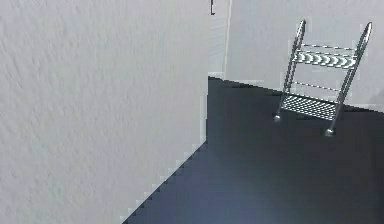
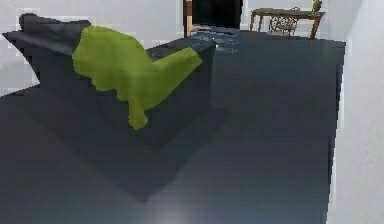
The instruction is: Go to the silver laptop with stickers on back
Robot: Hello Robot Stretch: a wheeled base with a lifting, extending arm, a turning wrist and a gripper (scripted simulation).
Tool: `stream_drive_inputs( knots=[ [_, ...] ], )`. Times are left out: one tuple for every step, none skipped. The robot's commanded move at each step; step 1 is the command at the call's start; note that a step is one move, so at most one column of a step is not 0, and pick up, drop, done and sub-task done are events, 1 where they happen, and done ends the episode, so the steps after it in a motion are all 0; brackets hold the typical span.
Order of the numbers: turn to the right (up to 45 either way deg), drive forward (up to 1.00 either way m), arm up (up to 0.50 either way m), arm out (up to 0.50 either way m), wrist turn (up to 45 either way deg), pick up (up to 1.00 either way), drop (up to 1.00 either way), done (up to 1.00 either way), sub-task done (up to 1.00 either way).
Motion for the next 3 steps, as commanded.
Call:
stream_drive_inputs(
  knots=[
    [45.0, 0.00, 0.00, 0.00, 0.0, 0.00, 0.00, 0.00, 0.00],
    [39.0, 0.00, 0.00, 0.00, 0.0, 0.00, 0.00, 0.00, 0.00],
    [0.0, 0.20, 0.00, 0.00, 0.0, 0.00, 0.00, 0.00, 0.00]
  ],
)
